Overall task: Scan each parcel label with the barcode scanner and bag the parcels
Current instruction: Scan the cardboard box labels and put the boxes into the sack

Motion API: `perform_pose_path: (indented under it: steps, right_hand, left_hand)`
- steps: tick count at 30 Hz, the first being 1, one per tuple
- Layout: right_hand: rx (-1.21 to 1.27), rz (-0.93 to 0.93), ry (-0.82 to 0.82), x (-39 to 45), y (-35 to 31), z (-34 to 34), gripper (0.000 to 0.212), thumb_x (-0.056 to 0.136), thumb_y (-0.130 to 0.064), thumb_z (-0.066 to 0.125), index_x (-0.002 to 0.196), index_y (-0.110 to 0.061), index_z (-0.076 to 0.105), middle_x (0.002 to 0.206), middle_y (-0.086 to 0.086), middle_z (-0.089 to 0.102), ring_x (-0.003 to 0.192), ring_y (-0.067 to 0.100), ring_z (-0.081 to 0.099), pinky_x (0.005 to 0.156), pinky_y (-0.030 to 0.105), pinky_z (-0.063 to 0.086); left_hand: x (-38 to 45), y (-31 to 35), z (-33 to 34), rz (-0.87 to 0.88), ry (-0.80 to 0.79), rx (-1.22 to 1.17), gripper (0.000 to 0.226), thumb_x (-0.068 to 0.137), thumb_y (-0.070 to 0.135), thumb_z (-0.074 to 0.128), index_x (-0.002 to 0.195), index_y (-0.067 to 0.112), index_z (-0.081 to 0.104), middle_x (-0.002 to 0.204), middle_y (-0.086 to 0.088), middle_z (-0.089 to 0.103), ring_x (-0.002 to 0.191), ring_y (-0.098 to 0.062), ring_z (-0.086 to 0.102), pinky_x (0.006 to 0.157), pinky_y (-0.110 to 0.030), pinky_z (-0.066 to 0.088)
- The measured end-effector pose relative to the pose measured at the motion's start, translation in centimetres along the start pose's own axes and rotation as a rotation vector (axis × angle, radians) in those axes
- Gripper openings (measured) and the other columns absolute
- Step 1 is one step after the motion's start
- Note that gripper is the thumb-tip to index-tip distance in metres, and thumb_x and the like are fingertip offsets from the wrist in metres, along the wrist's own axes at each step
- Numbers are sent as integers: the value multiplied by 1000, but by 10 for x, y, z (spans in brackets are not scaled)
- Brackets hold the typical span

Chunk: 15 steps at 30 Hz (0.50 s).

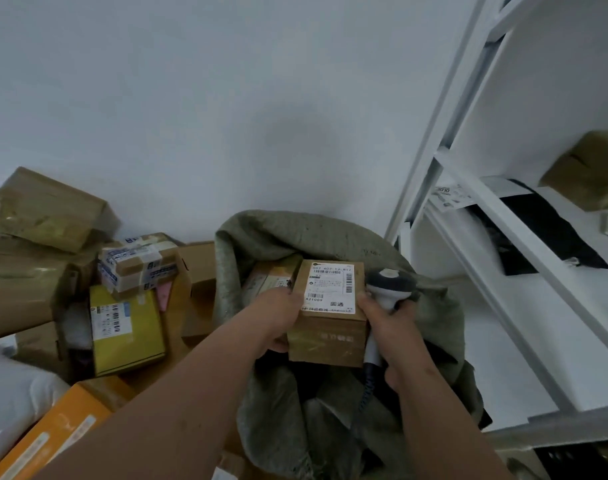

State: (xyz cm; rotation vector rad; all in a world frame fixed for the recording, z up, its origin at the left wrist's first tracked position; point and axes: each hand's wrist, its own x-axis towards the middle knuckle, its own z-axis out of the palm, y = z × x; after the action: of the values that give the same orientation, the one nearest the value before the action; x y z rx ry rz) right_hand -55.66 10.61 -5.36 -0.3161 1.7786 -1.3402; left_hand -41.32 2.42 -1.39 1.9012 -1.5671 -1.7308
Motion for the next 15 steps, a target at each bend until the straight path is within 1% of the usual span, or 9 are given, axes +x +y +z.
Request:
perform_pose_path:
  steps: [1, 2, 4, 5, 8, 10, 12, 13, 15]
  right_hand:
    - [-29, -10, 5, 7, -1, 4, 80, 81, -47, 76, 142, -18, 33, 113, 3, 64, 98, 22, 66, 90, 45, 56]
    - [-61, -7, 8, 13, -2, 7, 81, 81, -50, 75, 142, -19, 32, 113, 2, 64, 99, 22, 66, 92, 46, 56]
    - [-132, 0, 15, 25, -4, 15, 82, 80, -57, 73, 140, -22, 31, 107, -2, 61, 100, 24, 64, 94, 49, 54]
    - [-155, -4, 21, 31, -5, 19, 81, 80, -57, 73, 140, -23, 31, 105, -3, 60, 99, 24, 63, 94, 49, 54]
    - [-175, -35, 57, 45, -9, 28, 77, 82, -55, 71, 139, -24, 31, 109, -2, 60, 97, 23, 63, 93, 49, 54]
    - [-165, -52, 74, 50, -11, 35, 70, 83, -53, 71, 135, -24, 33, 107, -2, 58, 96, 22, 62, 93, 49, 54]
    - [-150, -81, 106, 53, -9, 42, 56, 87, -47, 70, 122, -26, 32, 105, -2, 56, 95, 22, 60, 93, 48, 53]
    - [-144, -98, 124, 53, -8, 45, 52, 88, -45, 70, 117, -27, 31, 105, -2, 56, 94, 22, 59, 92, 47, 53]
    - [-136, -129, 153, 53, -6, 50, 48, 90, -41, 69, 114, -26, 30, 106, -1, 56, 92, 21, 59, 88, 43, 52]
  left_hand:
    - [4, 1, 1, 20, 21, 39, 35, 105, 28, 36, 137, 17, 47, 103, 0, 51, 88, -19, 54, 77, -39, 59]
    - [9, 3, 1, 47, 38, 98, 36, 106, 26, 35, 139, 15, 45, 107, -1, 52, 93, -21, 55, 77, -40, 59]
    - [19, 3, -1, 114, 90, 183, 38, 105, 23, 35, 141, 15, 46, 125, -6, 52, 107, -26, 55, 84, -44, 58]
    - [25, 2, -3, 144, 121, 191, 38, 104, 24, 36, 140, 16, 49, 127, -6, 53, 109, -28, 56, 87, -44, 57]
    - [36, 2, -7, 211, 203, 176, 34, 102, 25, 43, 134, 25, 56, 120, -1, 56, 104, -26, 60, 86, -40, 57]
    - [42, 3, -9, 246, 232, 146, 34, 100, 23, 48, 132, 28, 59, 126, -2, 59, 106, -24, 60, 91, -39, 54]
    - [46, 5, -10, 254, 232, 164, 34, 100, 21, 50, 131, 29, 60, 127, 2, 60, 109, -19, 59, 97, -36, 51]
    - [48, 5, -10, 263, 229, 173, 35, 99, 20, 50, 132, 29, 60, 128, 3, 59, 112, -17, 57, 100, -35, 49]
    - [50, 2, -10, 284, 213, 165, 39, 99, 16, 50, 134, 29, 57, 135, 4, 57, 120, -17, 53, 103, -30, 43]
